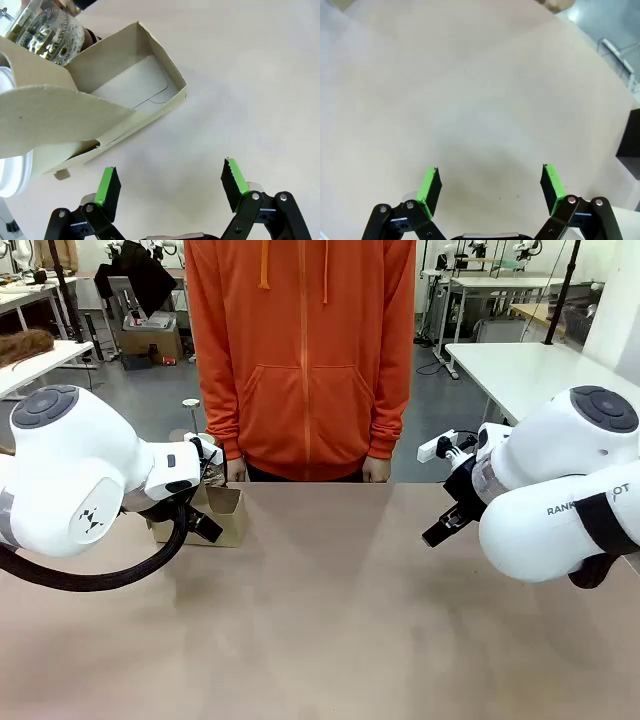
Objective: Pour a drink into a cup and package it in a carrier.
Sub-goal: Pick up the 600 ml Paper Cup and place it in the middle top area of the table.
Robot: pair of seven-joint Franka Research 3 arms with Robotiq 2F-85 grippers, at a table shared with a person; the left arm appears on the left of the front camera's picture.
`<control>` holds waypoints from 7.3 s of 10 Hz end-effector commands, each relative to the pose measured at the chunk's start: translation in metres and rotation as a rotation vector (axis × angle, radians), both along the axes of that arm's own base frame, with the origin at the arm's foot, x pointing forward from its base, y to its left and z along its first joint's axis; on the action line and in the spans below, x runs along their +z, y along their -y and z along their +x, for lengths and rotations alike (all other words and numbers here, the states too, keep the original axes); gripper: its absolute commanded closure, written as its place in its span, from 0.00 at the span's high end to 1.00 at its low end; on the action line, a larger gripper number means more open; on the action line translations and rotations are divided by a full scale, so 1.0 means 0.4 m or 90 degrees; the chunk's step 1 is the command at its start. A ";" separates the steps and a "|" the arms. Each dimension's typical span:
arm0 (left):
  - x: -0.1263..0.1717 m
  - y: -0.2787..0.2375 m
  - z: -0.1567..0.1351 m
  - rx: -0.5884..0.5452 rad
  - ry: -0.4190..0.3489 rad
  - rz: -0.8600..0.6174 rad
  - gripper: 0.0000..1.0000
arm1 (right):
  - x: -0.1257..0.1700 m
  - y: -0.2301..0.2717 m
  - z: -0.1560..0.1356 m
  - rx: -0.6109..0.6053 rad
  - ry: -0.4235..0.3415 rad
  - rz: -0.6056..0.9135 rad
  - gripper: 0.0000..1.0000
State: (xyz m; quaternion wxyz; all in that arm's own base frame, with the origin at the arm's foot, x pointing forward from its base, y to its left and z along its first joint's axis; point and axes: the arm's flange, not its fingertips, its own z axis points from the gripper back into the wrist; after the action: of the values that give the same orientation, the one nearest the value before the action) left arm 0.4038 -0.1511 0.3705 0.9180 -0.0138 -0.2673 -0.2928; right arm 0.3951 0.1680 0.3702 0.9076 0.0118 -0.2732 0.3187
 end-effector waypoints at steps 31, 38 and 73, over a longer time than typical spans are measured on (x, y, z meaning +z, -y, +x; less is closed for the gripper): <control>0.000 0.000 0.000 0.000 0.000 0.000 1.00 | 0.081 0.976 0.093 0.377 0.242 0.565 1.00; 0.000 0.000 0.000 0.000 0.000 0.000 1.00 | -0.162 0.970 0.026 0.325 0.392 0.548 1.00; 0.000 0.000 0.000 0.000 0.000 0.000 1.00 | -0.102 0.371 0.145 0.206 0.320 0.649 0.80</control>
State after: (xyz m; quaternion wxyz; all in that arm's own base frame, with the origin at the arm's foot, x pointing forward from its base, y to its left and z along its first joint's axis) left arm 0.4039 -0.1513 0.3704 0.9179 -0.0133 -0.2671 -0.2930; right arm 0.4340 -0.0033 0.3235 0.6217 0.4152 -0.5961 0.2929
